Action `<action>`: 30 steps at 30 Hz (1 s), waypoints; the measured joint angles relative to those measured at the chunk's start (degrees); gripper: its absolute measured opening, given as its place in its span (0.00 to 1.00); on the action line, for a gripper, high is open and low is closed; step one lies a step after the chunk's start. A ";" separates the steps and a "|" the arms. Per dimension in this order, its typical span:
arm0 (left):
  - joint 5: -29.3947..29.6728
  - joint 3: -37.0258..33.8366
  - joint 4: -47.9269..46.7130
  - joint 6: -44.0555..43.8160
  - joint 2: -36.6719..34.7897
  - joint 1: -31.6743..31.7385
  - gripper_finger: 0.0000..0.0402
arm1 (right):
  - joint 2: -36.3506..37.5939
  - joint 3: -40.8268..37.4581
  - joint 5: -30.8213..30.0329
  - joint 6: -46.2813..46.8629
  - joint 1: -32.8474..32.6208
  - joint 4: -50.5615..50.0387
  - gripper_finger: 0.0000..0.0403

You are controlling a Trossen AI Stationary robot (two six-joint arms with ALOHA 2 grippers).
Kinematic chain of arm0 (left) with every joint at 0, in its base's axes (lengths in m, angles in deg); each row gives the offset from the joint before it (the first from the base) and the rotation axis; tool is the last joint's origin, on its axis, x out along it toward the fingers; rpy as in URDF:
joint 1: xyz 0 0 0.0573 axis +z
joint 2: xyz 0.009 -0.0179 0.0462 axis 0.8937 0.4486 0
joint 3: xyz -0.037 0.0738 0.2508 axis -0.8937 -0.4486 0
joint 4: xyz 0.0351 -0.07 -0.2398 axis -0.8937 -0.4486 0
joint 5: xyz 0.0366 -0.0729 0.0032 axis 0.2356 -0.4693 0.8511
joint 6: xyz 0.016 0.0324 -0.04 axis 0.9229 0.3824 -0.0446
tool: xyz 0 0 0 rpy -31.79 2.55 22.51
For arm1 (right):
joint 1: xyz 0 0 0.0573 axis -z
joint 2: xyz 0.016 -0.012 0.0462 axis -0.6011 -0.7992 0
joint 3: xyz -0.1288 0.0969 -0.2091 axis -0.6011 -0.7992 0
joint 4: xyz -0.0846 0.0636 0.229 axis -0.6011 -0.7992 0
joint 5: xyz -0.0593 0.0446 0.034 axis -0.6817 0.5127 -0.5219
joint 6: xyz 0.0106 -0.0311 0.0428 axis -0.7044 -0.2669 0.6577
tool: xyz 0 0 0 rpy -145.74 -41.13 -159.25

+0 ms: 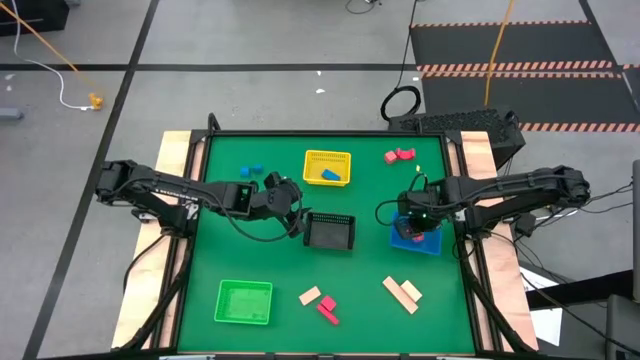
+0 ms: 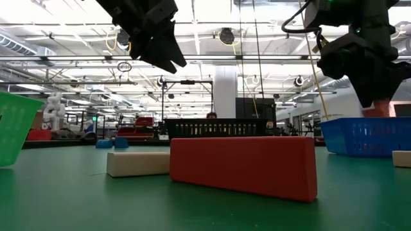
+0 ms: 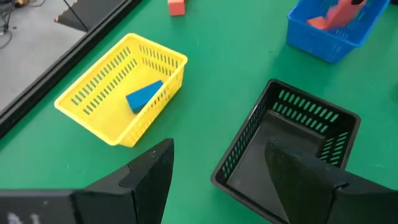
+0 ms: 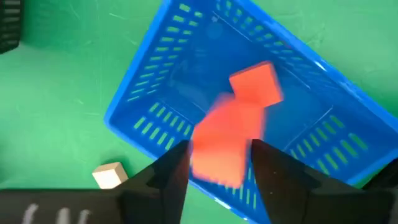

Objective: Sort & place blocks by color
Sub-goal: Put the bottom orange block into the blue bin, then put the right brown block into the green bin

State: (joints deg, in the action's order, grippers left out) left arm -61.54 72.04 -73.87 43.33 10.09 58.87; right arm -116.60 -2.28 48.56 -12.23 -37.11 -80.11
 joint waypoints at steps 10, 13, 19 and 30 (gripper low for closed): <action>-0.02 0.01 -0.29 -1.50 0.00 -0.06 0.63 | 1.17 -0.02 5.37 -1.19 0.07 1.86 0.57; -0.02 0.01 -0.92 -1.44 0.00 -0.06 0.63 | 2.96 -0.02 8.77 1.35 0.03 4.69 0.57; -0.02 0.02 -1.56 -1.32 0.00 -0.07 0.63 | 7.75 -0.02 8.98 9.44 -3.27 20.84 0.54; -2.69 0.00 -1.83 -3.23 0.00 -0.07 0.63 | 1.91 -0.02 -4.97 15.14 -21.25 56.21 0.54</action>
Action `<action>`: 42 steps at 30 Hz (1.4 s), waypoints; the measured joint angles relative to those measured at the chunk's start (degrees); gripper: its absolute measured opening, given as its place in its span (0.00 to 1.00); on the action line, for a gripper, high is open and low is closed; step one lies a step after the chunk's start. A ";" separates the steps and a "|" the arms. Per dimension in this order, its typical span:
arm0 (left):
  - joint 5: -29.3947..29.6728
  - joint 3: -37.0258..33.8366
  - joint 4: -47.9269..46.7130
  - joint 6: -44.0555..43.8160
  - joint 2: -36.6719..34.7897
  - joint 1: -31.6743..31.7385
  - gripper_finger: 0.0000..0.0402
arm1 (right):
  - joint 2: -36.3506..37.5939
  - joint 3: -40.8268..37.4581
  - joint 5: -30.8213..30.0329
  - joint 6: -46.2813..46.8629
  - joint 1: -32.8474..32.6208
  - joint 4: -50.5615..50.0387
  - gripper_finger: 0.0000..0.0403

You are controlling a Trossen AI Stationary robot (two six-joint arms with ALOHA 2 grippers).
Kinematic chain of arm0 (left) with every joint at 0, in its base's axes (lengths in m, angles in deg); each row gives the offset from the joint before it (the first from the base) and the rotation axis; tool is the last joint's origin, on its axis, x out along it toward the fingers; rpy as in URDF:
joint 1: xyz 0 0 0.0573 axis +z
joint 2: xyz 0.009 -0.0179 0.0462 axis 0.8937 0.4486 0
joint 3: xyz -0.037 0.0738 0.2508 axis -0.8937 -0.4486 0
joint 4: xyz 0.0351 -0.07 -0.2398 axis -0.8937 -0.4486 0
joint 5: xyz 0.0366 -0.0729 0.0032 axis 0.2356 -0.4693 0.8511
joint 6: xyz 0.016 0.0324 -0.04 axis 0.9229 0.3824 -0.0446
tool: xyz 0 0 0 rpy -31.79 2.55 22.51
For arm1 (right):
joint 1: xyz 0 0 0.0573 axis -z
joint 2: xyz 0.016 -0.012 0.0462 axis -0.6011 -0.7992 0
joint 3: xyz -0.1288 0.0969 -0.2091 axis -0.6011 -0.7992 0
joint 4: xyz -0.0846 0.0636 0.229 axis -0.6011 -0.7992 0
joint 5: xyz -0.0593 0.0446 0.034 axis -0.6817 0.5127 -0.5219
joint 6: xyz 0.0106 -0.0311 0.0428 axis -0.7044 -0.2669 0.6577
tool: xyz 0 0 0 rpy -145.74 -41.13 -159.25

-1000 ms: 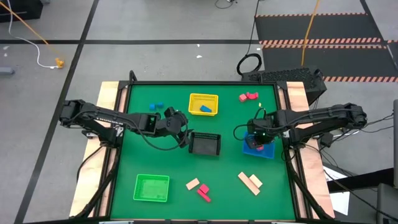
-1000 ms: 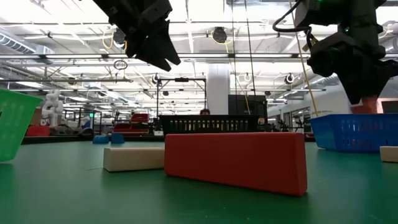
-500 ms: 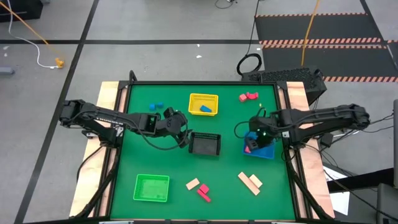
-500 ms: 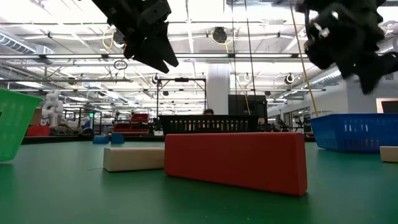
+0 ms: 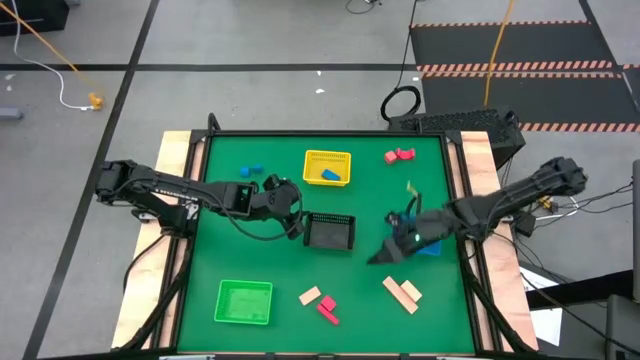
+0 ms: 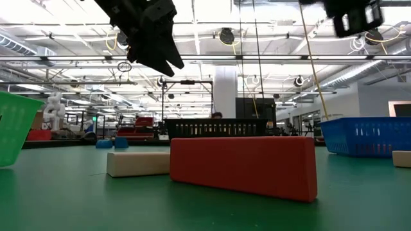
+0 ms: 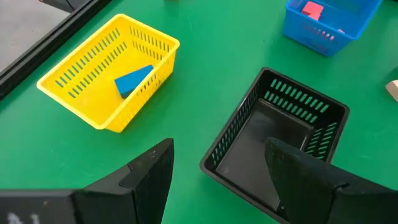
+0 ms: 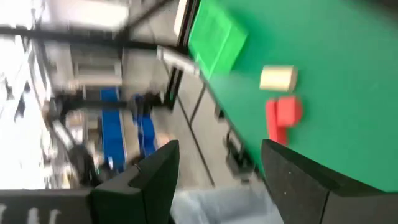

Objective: Sort & place blocks by color
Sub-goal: Put the right brown block into the green bin

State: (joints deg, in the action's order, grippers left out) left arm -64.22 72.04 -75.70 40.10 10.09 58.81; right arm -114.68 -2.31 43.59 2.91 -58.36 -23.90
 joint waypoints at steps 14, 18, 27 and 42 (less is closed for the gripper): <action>-2.74 0.01 0.00 0.66 0.00 -0.04 0.63 | -4.14 0.02 1.39 19.86 -13.04 -8.97 0.51; -2.80 0.02 0.01 0.21 0.00 -0.04 0.63 | -4.14 0.01 4.89 22.82 -13.87 -18.98 0.49; -2.78 0.00 0.10 -3.00 0.00 -0.04 0.63 | -4.17 0.00 3.97 21.86 -14.48 -33.06 0.45; -2.80 0.00 0.12 -7.12 0.00 -0.04 0.63 | -8.58 -9.27 0.53 24.67 -16.98 -10.35 0.42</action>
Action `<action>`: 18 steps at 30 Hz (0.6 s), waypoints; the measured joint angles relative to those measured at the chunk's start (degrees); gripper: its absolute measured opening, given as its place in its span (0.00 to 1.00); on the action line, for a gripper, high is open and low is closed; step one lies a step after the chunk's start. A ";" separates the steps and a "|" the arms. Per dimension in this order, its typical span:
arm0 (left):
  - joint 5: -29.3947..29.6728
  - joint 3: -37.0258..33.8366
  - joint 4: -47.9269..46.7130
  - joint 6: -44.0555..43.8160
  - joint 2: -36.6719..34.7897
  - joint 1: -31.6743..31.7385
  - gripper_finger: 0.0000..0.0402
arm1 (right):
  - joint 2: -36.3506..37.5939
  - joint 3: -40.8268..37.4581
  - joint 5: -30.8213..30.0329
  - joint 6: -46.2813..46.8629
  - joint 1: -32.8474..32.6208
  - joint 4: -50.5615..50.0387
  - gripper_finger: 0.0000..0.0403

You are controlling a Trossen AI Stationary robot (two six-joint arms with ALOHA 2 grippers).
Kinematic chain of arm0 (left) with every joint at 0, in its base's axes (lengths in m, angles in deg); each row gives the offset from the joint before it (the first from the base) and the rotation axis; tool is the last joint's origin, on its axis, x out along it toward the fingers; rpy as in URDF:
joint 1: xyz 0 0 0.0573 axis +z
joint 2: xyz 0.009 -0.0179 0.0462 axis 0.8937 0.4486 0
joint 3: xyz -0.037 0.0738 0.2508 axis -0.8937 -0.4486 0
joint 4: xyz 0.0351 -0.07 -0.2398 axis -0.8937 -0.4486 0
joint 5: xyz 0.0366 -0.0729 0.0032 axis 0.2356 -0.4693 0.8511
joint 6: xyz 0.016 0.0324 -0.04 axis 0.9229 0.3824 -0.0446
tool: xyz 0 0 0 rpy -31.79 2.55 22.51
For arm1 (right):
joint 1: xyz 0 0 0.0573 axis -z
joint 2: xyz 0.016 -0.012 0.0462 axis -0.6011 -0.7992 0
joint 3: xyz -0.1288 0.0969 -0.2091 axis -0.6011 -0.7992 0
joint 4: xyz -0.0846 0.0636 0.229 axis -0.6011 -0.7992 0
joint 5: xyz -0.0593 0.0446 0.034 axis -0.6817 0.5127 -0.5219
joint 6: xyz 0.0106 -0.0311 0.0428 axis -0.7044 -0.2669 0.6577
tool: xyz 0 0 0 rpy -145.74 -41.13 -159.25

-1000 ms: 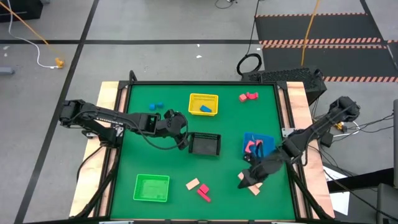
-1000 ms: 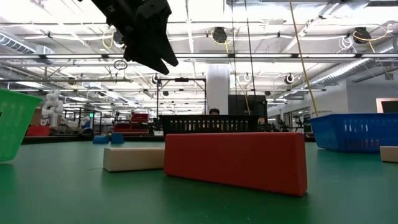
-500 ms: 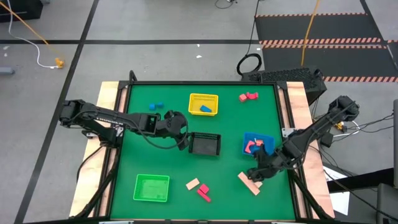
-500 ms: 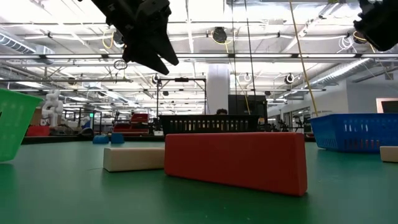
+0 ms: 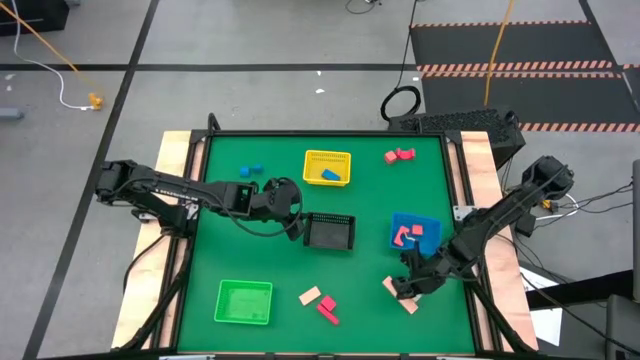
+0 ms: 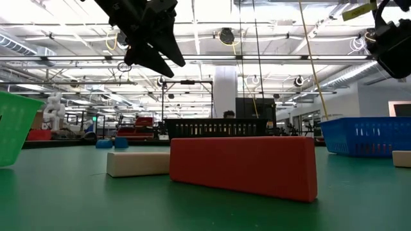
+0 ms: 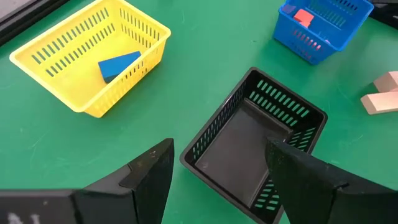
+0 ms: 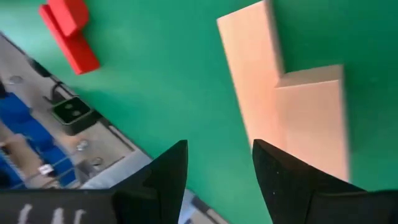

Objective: Sort & place blocks by color
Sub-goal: Put the right brown block into the green bin

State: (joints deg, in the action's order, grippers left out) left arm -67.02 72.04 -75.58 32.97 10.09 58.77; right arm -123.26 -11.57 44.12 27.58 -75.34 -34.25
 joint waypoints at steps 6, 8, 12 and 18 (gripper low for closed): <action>0.00 0.00 -0.02 0.04 0.00 0.00 0.63 | 0.02 0.00 -1.96 -5.88 0.01 -3.32 0.38; 0.00 0.00 -0.01 0.04 0.00 0.00 0.63 | 0.02 0.00 -3.21 -7.03 0.01 -5.13 0.36; 0.00 0.00 -0.04 0.35 0.00 0.00 0.63 | 0.04 0.00 -3.10 -8.61 0.00 -8.35 0.31; 0.00 0.00 -0.04 1.81 0.00 0.00 0.63 | 0.28 0.00 -3.03 -9.99 0.00 -10.05 0.26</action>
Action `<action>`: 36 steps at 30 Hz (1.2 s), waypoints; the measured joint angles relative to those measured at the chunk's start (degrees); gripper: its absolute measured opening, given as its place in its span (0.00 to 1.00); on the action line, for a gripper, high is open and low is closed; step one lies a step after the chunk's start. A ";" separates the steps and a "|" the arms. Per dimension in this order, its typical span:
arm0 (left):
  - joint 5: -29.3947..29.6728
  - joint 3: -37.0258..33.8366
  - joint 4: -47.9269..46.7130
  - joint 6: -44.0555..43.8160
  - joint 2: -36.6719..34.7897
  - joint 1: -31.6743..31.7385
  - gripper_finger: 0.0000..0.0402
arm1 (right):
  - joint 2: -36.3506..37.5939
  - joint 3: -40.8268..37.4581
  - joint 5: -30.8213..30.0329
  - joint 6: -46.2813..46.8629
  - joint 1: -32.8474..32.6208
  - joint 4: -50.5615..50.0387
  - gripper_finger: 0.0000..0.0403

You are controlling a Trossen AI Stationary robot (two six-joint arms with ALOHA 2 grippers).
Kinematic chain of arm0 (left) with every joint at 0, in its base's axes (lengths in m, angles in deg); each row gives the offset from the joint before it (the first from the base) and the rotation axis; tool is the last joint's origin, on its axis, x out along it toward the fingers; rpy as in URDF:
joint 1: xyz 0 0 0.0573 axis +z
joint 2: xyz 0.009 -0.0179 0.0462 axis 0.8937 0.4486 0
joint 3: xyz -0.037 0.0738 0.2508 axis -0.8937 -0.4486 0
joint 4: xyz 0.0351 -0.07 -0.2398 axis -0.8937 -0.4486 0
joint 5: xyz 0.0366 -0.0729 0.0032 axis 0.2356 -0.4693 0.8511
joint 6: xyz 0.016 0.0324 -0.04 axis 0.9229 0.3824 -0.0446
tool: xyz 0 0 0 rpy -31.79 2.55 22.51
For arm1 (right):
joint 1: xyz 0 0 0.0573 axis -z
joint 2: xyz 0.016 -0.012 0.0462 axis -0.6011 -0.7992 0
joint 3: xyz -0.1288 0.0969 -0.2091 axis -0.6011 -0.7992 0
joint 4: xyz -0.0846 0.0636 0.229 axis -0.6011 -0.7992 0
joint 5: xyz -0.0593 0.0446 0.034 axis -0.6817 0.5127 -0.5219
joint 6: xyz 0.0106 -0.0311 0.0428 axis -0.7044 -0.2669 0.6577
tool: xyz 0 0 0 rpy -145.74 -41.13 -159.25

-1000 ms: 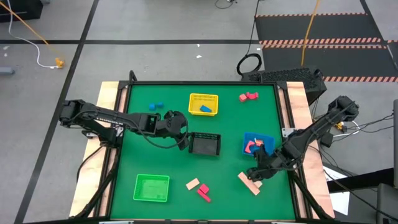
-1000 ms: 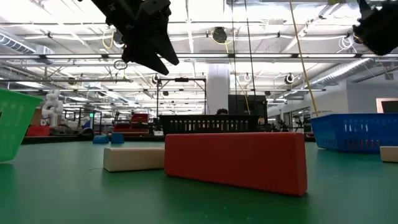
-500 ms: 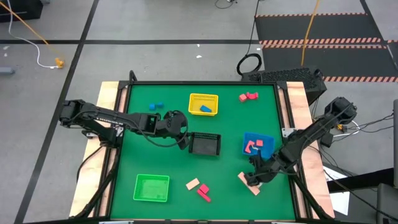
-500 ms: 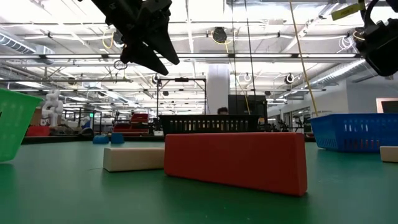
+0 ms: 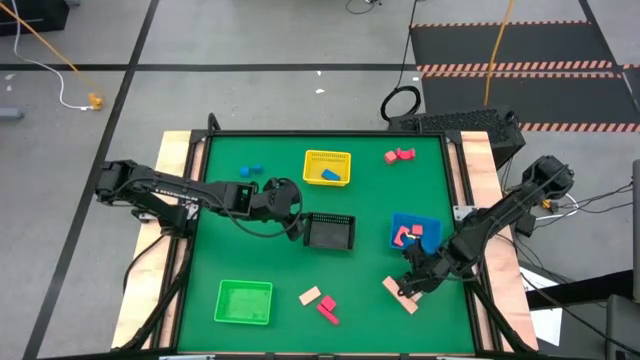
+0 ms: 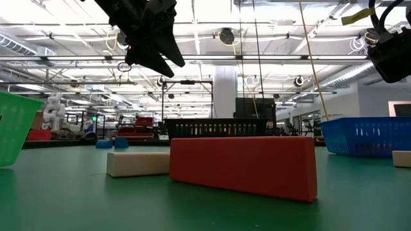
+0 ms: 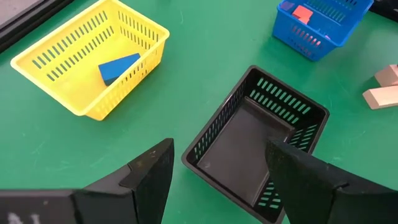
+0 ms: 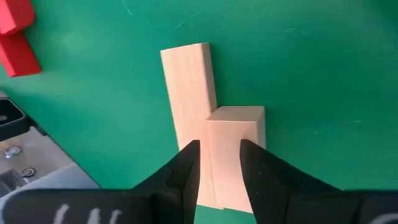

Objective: Sort & place blocks by color
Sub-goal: Put the right brown block into the green bin

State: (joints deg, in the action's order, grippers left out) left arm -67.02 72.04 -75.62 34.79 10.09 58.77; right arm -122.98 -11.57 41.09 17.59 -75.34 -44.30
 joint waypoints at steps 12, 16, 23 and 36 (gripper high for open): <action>0.00 0.00 0.99 1.88 0.00 0.10 0.63 | 0.00 0.02 -0.23 -2.08 0.05 10.64 0.22; 0.00 0.00 1.11 1.61 0.00 0.11 0.63 | 0.00 0.02 -1.49 -1.57 0.35 10.95 0.22; 0.00 0.00 2.00 0.78 0.00 0.11 0.63 | 0.00 0.02 -1.35 -3.74 1.60 10.82 0.31; 0.37 0.00 2.23 -0.02 0.00 0.11 0.63 | 3.00 0.02 16.88 -7.78 4.26 7.03 0.63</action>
State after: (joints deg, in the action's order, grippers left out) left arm -66.65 72.04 -73.39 34.76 10.09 58.87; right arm -119.98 -11.55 57.97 9.81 -71.08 -37.27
